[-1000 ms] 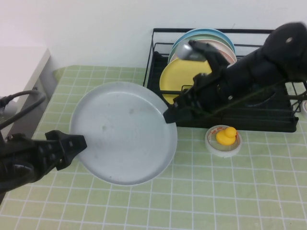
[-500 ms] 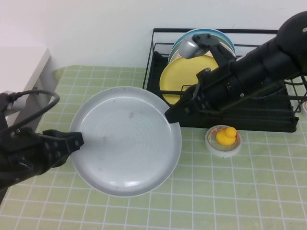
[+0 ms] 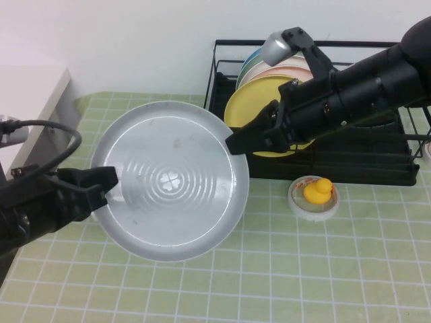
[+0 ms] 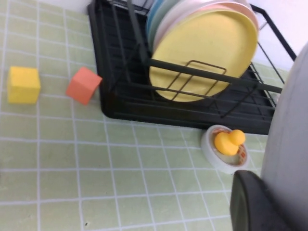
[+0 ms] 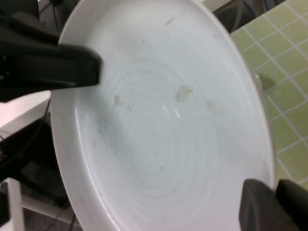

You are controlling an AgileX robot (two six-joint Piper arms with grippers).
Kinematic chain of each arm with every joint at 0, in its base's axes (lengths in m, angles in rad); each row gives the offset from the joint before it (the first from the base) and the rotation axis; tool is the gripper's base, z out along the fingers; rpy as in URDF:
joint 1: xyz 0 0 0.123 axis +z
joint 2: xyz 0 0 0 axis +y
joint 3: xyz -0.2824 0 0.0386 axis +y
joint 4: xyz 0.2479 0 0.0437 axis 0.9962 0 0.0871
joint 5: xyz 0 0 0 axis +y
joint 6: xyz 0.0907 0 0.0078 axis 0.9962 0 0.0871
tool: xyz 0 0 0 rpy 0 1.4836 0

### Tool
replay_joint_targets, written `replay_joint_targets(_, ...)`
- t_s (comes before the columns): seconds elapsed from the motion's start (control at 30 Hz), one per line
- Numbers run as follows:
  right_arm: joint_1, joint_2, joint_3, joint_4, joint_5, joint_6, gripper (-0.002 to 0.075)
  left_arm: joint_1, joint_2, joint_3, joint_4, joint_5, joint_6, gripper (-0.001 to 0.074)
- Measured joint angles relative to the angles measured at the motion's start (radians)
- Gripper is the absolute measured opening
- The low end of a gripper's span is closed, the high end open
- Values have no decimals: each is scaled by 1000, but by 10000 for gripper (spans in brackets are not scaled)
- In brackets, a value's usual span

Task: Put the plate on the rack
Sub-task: Hand over the plate, then place the plate on the rack

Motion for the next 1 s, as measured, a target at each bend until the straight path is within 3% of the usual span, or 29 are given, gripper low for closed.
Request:
replay_joint_targets(0.17,-10,0,0,-10,32,-18,111,0,0,0,-20,23,91,64)
replay_joint_targets(0.4,-27,-14,-64,-127,202,115,488,0,0,0,-46,78,304,63)
replay_joint_targets(0.53,-56,-48,-164,-238,267,251,546,-9,2,0,-60,126,498,60)
replay_joint_targets(0.67,-112,-110,-239,-375,276,358,475,-9,2,0,-108,134,787,60)
replay_joint_targets(0.87,-144,-238,-214,-609,291,475,95,-9,20,-45,-114,134,1124,60)
replay_joint_targets(1.0,-144,-320,-107,-698,295,521,23,-9,82,-130,-116,152,1188,60)
